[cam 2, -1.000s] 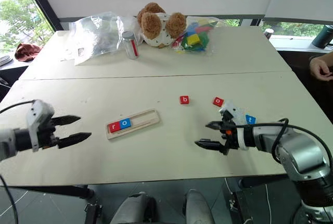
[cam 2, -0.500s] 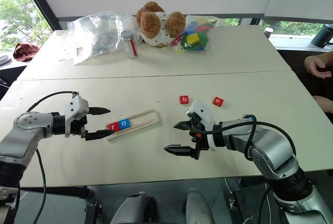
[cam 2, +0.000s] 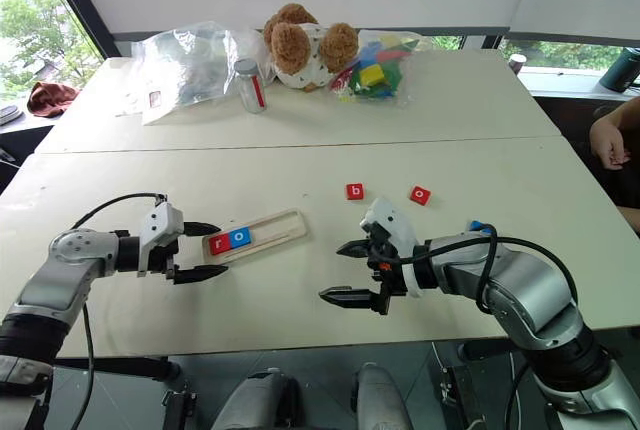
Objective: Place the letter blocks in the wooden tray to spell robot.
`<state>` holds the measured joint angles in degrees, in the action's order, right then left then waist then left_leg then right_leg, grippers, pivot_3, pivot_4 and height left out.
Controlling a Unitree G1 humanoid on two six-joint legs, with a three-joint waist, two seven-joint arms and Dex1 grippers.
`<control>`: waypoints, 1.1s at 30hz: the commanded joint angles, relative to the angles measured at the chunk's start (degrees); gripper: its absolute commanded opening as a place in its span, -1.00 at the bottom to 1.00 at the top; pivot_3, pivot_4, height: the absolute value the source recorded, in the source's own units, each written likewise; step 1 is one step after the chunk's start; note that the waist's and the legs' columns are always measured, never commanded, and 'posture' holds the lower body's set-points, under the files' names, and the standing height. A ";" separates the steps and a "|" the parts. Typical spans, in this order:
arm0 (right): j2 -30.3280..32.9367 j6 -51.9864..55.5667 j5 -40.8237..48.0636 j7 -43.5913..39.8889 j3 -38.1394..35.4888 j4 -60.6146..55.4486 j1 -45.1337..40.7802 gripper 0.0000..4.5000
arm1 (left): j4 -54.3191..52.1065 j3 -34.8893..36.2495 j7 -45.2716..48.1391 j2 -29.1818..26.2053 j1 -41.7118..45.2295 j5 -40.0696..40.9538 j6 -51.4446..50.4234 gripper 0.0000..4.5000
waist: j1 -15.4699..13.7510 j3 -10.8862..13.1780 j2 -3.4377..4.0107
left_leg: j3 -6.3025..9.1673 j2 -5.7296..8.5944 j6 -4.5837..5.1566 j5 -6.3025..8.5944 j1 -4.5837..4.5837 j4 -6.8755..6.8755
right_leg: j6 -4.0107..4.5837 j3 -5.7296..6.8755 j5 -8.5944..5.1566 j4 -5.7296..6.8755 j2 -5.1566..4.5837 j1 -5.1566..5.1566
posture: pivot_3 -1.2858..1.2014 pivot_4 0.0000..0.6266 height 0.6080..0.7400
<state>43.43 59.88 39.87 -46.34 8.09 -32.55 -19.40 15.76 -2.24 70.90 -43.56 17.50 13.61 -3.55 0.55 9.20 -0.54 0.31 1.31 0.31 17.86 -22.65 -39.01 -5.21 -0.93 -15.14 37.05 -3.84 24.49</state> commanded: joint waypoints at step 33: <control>-2.56 -2.11 -1.70 17.55 -20.00 1.47 9.26 1.00 | 20.44 -15.37 10.65 15.95 25.65 -9.08 7.59 0.37 | -0.61 -0.04 -0.06 | -0.04 0.00 0.06 -0.01 -0.01 -0.12 | -0.03 -0.01 0.00 0.11 0.29 -0.01 | 0.03 -0.52 1.00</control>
<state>40.96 58.22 38.28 -29.31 -11.07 -28.33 -10.18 35.11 -17.46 81.08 -27.36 41.90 5.31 2.38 -0.06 9.15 -0.60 0.27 1.31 0.38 17.85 -22.66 -39.14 -5.24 -0.94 -15.13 37.16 -3.54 24.48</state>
